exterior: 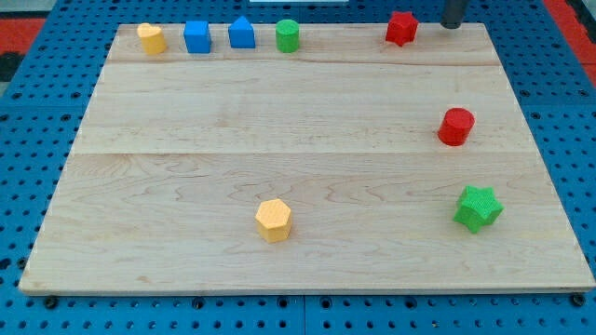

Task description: Push the red star into the green circle

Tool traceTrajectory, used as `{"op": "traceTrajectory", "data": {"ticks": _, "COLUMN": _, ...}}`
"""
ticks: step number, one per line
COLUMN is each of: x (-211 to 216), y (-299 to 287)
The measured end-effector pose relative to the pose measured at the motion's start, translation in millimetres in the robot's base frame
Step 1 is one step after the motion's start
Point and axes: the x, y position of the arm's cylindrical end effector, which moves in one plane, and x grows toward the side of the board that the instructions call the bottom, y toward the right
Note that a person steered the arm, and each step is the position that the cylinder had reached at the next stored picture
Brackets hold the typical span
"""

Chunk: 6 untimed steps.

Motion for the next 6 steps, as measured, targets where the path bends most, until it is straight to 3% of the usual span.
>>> {"op": "traceTrajectory", "data": {"ticks": 2, "x": 0.0, "y": -7.1}}
{"op": "traceTrajectory", "data": {"ticks": 3, "x": 23.1, "y": -104.3}}
{"op": "traceTrajectory", "data": {"ticks": 4, "x": 23.3, "y": -140.9}}
{"op": "traceTrajectory", "data": {"ticks": 5, "x": 7.5, "y": -105.2}}
{"op": "traceTrajectory", "data": {"ticks": 6, "x": 0.7, "y": -121.6}}
